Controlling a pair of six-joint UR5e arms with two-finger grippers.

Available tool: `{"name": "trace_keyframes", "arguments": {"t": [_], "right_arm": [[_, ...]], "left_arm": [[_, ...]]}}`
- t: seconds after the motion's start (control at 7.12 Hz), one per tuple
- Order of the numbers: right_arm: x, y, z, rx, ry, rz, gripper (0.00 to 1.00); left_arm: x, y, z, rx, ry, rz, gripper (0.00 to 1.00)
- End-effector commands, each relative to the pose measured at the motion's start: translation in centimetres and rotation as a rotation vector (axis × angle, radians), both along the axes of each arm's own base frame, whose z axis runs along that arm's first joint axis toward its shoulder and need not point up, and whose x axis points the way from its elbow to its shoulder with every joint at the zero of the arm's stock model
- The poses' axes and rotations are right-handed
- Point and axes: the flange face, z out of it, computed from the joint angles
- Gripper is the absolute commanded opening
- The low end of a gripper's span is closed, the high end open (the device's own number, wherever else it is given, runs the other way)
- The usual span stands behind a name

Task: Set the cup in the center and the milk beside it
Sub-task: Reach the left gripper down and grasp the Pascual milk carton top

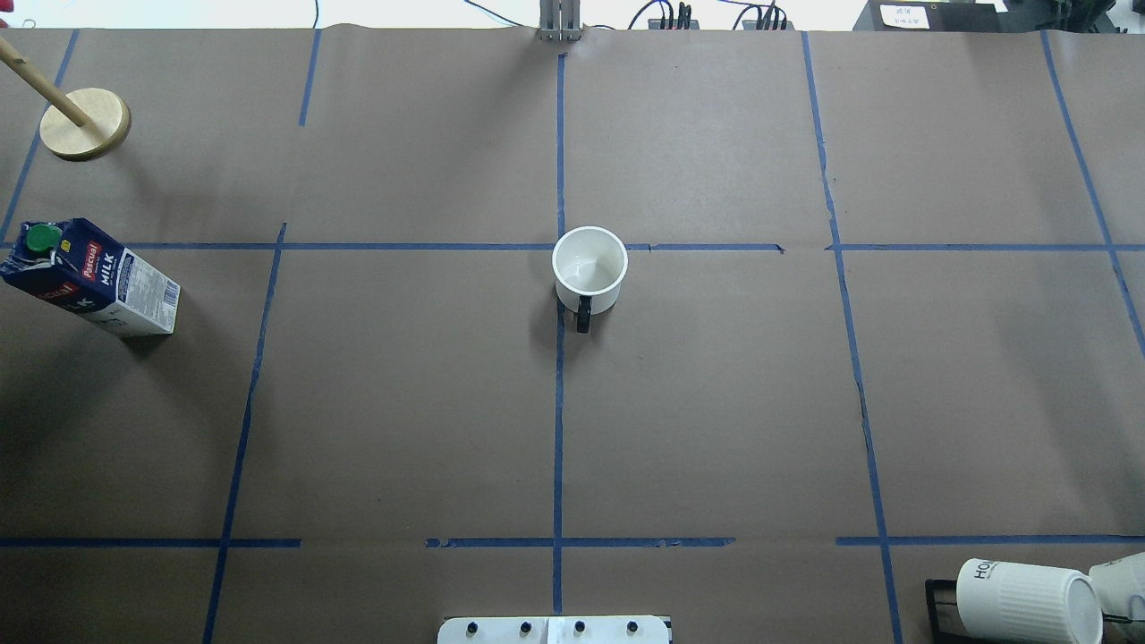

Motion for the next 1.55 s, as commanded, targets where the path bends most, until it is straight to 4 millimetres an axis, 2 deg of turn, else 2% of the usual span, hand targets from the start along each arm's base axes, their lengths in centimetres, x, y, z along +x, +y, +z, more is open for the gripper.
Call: {"name": "trace_keyframes", "arguments": {"t": [0.0,0.28,0.56,0.84,0.98,1.12,1.26,1.4], "right_arm": [[0.0,0.1,0.0,0.001,-0.003,0.008,1.00],[0.0,0.1,0.0,0.003,-0.001,0.008,1.00],[0.0,0.1,0.1,0.004,-0.001,0.007,1.00],[0.0,0.1,0.2,0.005,0.001,0.003,1.00],[0.0,0.1,0.3,0.003,-0.001,0.003,1.00],[0.0,0.1,0.3,0.004,-0.001,0.002,1.00],[0.0,0.1,0.3,0.005,0.001,0.002,1.00],[0.0,0.1,0.3,0.004,-0.001,0.002,1.00]], "left_arm": [[5.3,0.3,-0.9,-0.075,-0.010,-0.076,1.00],[8.3,0.5,0.0,-0.140,-0.031,-0.086,1.00],[9.0,0.3,1.8,-0.172,-0.049,-0.075,1.00],[10.5,0.6,2.7,-0.169,-0.066,-0.054,1.00],[10.9,0.6,2.7,-0.167,-0.072,-0.051,0.93],[10.9,0.6,2.6,-0.164,-0.071,-0.051,0.59],[11.0,0.3,2.2,-0.159,-0.068,-0.051,0.40],[11.2,0.0,1.6,-0.150,-0.063,-0.054,0.39]]}}
